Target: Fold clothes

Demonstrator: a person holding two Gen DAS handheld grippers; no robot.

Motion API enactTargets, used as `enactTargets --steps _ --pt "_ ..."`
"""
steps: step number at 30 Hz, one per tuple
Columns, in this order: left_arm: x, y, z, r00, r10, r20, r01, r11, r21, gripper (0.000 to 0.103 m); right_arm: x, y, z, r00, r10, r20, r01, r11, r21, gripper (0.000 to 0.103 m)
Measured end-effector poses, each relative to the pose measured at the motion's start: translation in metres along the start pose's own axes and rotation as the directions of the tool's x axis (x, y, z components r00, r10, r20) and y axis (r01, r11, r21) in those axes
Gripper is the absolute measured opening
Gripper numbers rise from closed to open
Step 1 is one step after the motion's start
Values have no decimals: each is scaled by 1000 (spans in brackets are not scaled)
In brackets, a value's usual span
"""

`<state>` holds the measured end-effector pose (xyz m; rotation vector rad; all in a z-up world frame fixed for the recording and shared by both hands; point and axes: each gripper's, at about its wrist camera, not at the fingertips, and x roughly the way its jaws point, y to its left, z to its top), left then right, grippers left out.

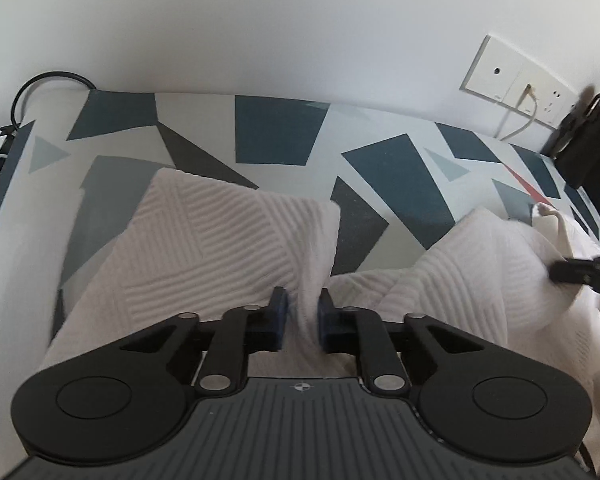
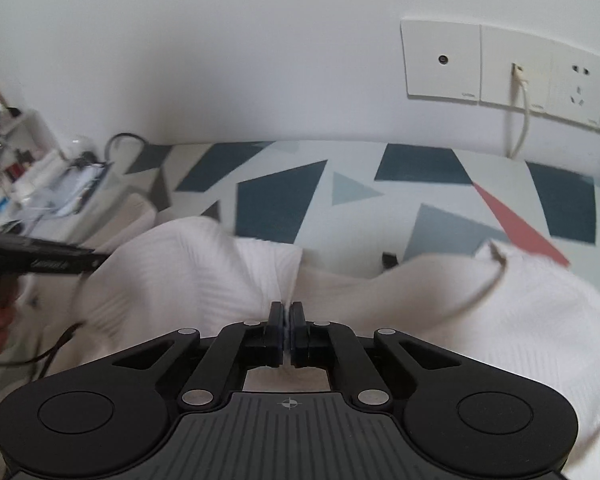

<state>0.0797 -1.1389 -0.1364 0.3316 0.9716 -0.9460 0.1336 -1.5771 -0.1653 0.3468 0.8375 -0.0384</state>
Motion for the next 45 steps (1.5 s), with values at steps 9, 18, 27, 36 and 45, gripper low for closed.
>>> enactTargets --steps 9,18,27,36,45 --pt "-24 10 -26 1000 -23 4 23 1000 -13 10 -3 4 -57 983 7 -183 -3 1000 20 3" --pt "-37 18 -43 1000 -19 22 20 998 -54 10 -6 11 -33 974 -15 -224 3 999 -54 29" --pt "-47 17 -52 998 3 59 2 996 -85 10 24 -12 20 993 41 -115 -24 989 144 47" --pt "-63 25 -34 989 41 142 -26 994 -105 6 11 -4 51 997 66 44 -74 973 220 4" --pt "-110 33 -46 980 12 197 0 998 -60 6 -52 16 6 992 104 69 -106 994 35 4"
